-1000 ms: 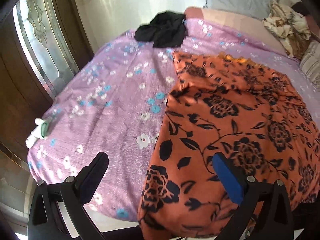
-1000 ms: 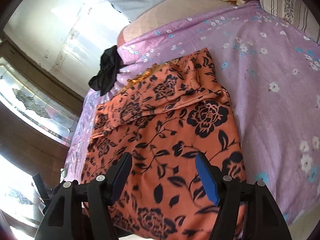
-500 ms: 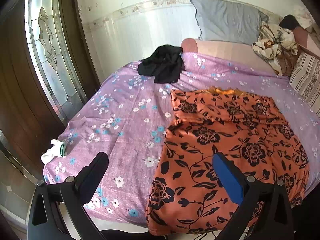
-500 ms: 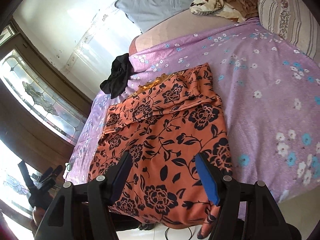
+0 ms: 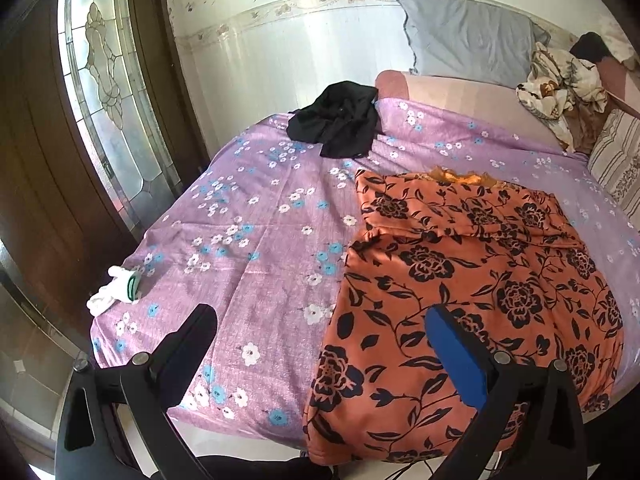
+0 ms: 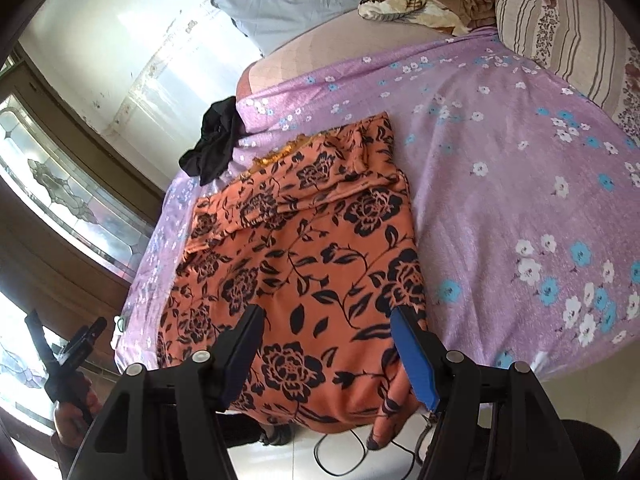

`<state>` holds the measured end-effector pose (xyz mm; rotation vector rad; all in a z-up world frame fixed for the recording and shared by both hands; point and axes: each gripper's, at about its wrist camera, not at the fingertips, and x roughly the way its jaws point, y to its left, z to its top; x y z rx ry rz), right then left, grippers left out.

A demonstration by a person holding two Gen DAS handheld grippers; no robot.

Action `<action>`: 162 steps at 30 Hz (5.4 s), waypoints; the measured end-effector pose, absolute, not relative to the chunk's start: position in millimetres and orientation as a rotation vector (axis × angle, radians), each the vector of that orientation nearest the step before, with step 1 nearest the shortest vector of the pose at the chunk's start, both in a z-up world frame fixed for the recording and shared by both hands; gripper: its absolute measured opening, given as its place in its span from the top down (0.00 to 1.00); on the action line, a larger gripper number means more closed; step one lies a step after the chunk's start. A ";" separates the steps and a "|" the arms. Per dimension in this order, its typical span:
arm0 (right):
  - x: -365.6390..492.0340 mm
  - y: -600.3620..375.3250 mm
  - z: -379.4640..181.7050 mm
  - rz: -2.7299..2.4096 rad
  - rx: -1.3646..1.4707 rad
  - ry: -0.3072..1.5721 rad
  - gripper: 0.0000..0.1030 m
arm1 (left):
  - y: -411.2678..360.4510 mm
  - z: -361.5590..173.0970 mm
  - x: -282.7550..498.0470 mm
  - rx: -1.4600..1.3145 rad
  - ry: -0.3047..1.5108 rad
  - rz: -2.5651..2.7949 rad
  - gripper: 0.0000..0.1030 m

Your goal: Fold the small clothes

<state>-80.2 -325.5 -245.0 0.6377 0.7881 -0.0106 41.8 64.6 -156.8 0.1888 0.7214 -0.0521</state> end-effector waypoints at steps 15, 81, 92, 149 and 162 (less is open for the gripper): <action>-107.4 -332.1 -294.6 -0.049 0.678 0.965 0.32 | 133.4 -258.3 45.4 0.012 1.081 -0.102 0.13; 199.4 -472.7 -250.7 -0.103 1.104 0.599 0.94 | 45.5 -178.1 412.6 -0.252 0.929 -0.371 1.00; 230.1 -509.0 -315.8 -0.163 1.204 0.545 0.20 | 21.4 -224.5 384.7 -0.227 0.935 -0.205 1.00; 219.6 -257.4 -269.7 0.000 0.393 0.973 0.58 | -10.4 -225.6 265.9 0.013 0.863 -0.109 0.59; 200.0 -329.3 -288.3 -0.127 0.530 0.965 0.59 | -37.1 -233.6 275.0 0.058 0.854 -0.091 0.59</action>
